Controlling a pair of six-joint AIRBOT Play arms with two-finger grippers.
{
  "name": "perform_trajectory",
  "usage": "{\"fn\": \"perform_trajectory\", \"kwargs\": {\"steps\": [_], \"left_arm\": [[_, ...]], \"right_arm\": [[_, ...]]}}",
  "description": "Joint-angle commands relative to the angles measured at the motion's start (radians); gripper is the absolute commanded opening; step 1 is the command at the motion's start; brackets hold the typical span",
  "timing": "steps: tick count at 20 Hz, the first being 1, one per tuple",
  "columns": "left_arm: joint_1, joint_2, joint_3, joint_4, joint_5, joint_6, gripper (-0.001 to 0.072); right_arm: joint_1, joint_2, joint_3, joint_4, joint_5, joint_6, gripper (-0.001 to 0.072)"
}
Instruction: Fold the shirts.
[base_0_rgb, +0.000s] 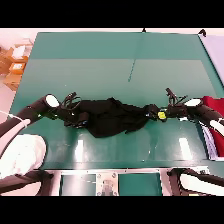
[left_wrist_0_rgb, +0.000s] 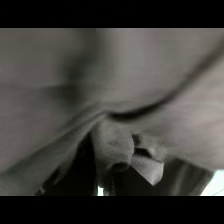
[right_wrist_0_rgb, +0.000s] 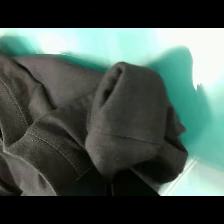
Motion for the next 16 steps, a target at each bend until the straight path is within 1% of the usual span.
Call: {"fn": "perform_trajectory", "kwargs": {"steps": [1,3,4,6,7,9,12,14,16], "left_arm": [[-0.018,0.021,0.022,-0.010,-0.004,0.040,0.0026],[-0.018,0.089,0.124,0.089,-0.100,0.021,0.0026],[-0.018,0.135,0.202,0.153,-0.151,-0.012,0.0026],[-0.018,0.236,0.423,0.289,-0.252,-0.076,0.0026],[-0.018,0.279,0.564,0.349,-0.287,-0.091,0.0026],[-0.018,0.328,0.858,0.416,-0.314,-0.102,0.0026],[-0.018,0.338,1.271,0.406,-0.322,-0.101,0.0027],[-0.018,0.348,1.421,0.406,-0.320,-0.100,0.0027],[-0.018,0.384,1.418,0.406,-0.327,-0.099,0.0027]], "right_arm": [[-0.018,0.006,0.051,0.009,0.048,-0.024,0.0011],[-0.076,0.064,0.178,0.012,0.151,-0.018,0.0011],[-0.110,0.107,0.262,0.018,0.198,-0.003,0.0011],[-0.192,0.213,0.463,0.063,0.258,0.027,0.0011],[-0.233,0.265,0.565,0.093,0.264,0.034,0.0011],[-0.313,0.360,0.769,0.141,0.259,0.039,0.0012],[-0.420,0.482,1.015,0.139,0.185,0.041,0.0012],[-0.498,0.550,1.116,0.139,0.126,0.041,0.0011],[-0.537,0.600,1.156,0.138,0.091,0.041,0.0011]]}}
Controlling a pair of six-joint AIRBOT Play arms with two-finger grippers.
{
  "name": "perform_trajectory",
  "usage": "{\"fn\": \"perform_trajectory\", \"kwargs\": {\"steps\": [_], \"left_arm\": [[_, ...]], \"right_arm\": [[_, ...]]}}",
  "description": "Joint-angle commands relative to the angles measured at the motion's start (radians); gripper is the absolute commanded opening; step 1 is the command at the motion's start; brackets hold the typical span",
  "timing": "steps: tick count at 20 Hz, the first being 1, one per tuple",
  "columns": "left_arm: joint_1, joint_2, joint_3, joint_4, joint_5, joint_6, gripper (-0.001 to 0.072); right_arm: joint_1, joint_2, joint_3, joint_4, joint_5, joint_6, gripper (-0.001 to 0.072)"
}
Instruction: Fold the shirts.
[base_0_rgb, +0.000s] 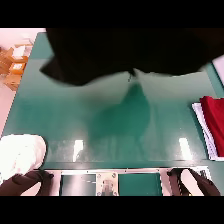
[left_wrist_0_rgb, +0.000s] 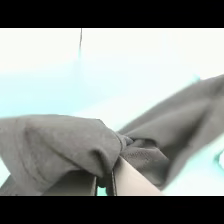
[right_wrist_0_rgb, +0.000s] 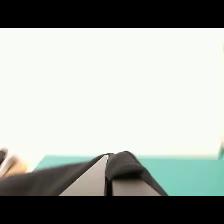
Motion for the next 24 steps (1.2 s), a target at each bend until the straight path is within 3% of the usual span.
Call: {"fn": "perform_trajectory", "kwargs": {"steps": [1,7,10,15,20,24], "left_arm": [[0.000,0.051,0.122,0.024,-0.027,-0.003,0.0027],[0.000,0.050,-0.058,0.035,-0.022,0.033,0.0027],[0.000,-0.033,-0.165,0.077,-0.014,0.079,0.0027],[0.000,-0.405,-0.330,0.069,0.079,0.179,0.0027],[0.000,-0.858,-0.311,-0.031,0.266,0.292,0.0027],[0.001,-0.961,-0.230,-0.022,0.325,0.292,0.0030]], "right_arm": [[-0.079,0.105,0.123,0.005,-0.079,0.002,0.0012],[-0.078,0.079,0.013,0.002,-0.076,-0.008,0.0012],[-0.013,0.017,-0.161,0.016,-0.074,-0.080,0.0012],[0.170,-0.222,-0.468,-0.032,-0.234,-0.151,0.0012],[0.279,-0.610,-0.521,-0.026,-0.303,-0.164,0.0013],[0.301,-0.748,-0.521,-0.025,-0.332,-0.160,0.0013]]}}
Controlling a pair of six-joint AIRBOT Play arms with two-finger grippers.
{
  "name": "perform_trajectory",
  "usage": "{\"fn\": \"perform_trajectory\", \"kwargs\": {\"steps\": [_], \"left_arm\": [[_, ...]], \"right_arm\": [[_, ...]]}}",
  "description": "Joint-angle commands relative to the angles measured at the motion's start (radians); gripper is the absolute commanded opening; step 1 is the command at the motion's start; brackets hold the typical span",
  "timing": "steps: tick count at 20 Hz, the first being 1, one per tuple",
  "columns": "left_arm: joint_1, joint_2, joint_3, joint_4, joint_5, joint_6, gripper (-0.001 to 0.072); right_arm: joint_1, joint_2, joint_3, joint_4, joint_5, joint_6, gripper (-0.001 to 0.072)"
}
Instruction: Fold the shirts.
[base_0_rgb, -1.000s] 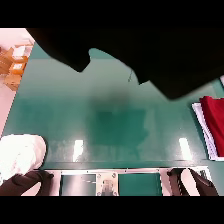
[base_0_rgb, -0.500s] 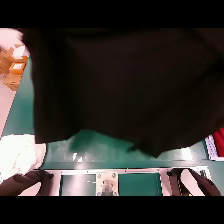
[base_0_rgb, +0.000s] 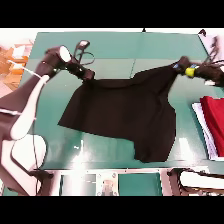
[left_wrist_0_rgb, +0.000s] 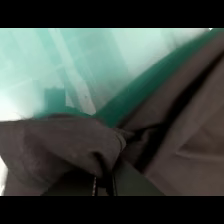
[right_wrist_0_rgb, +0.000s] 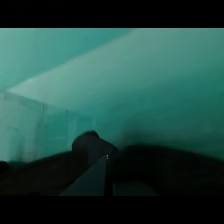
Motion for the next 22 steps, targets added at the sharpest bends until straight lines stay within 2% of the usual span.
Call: {"fn": "perform_trajectory", "kwargs": {"steps": [1,2,3,5,6,8,10,11,12,14,16,22], "left_arm": [[0.001,-0.095,0.061,0.005,0.054,0.021,0.0171],[0.003,-0.093,0.101,0.039,0.020,0.021,0.0473],[0.015,-0.088,0.148,0.059,-0.041,0.021,0.0505],[0.073,-0.082,0.269,0.066,-0.224,0.021,0.0488],[0.117,-0.072,0.298,0.064,-0.306,0.021,0.0488],[0.212,-0.032,0.249,0.047,-0.412,0.021,0.0488],[0.317,-0.009,0.160,0.000,-0.534,0.020,0.0488],[0.370,0.001,0.106,-0.048,-0.566,0.018,0.0489],[0.416,0.006,0.059,-0.101,-0.586,0.020,0.0488],[0.493,0.010,-0.019,-0.175,-0.620,0.032,0.0488],[0.540,0.010,-0.083,-0.200,-0.645,0.053,0.0488],[0.587,0.010,-0.275,-0.201,-0.660,0.127,0.0488]], "right_arm": [[0.014,-0.112,-0.011,0.000,-0.020,-0.002,0.0041],[-0.005,-0.109,0.000,0.000,0.015,-0.002,0.0209],[-0.034,-0.104,0.015,-0.003,0.080,0.006,0.0267],[-0.132,-0.072,0.032,-0.023,0.242,0.044,0.0243],[-0.187,-0.051,0.031,-0.057,0.320,0.058,0.0199],[-0.291,0.010,-0.011,-0.176,0.435,0.100,0.0189],[-0.386,0.103,-0.117,-0.285,0.478,0.109,0.0206],[-0.434,0.150,-0.176,-0.338,0.484,0.132,0.0295],[-0.483,0.194,-0.235,-0.399,0.500,0.158,0.0353],[-0.552,0.231,-0.339,-0.478,0.528,0.186,0.0380],[-0.566,0.223,-0.441,-0.483,0.516,0.182,0.0386],[-0.524,0.067,-0.537,-0.455,0.512,0.078,0.0386]]}}
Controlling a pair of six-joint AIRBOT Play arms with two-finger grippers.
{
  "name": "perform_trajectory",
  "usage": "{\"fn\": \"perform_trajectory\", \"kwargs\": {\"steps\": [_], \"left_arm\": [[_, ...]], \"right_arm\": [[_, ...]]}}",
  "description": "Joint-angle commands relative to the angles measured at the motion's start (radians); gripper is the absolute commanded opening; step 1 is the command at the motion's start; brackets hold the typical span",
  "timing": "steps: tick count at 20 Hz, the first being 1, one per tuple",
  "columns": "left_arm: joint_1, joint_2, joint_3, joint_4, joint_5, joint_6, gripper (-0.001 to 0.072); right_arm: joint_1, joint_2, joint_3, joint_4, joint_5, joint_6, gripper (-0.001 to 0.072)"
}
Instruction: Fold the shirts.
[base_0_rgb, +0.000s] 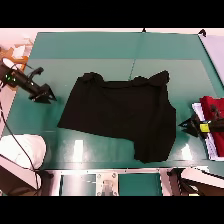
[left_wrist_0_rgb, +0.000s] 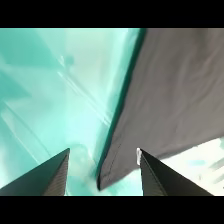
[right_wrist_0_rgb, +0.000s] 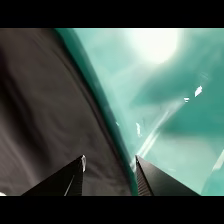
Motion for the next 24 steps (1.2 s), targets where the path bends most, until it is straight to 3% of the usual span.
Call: {"fn": "perform_trajectory", "kwargs": {"steps": [1,4,7,9,17,24], "left_arm": [[0.032,0.002,-0.119,-0.018,-0.023,0.050,0.0488],[0.049,0.002,-0.192,-0.019,-0.019,0.063,0.0488],[0.067,0.002,-0.213,-0.021,-0.035,0.063,0.0488],[0.080,0.004,-0.213,-0.019,-0.037,0.062,0.0488],[0.087,0.005,-0.443,-0.109,0.052,0.097,0.0469],[0.044,0.005,-0.444,-0.238,0.102,0.105,0.0467]], "right_arm": [[0.017,-0.086,-0.042,0.009,0.008,-0.059,0.0386],[0.064,-0.161,-0.042,0.020,0.000,-0.081,0.0384],[0.077,-0.193,-0.039,0.032,-0.017,-0.124,0.0324],[0.064,-0.193,-0.024,0.019,0.002,-0.130,0.0243],[0.011,-0.193,0.013,0.009,0.043,-0.130,0.0280],[0.011,-0.193,0.012,0.020,0.046,-0.129,0.0278]]}}
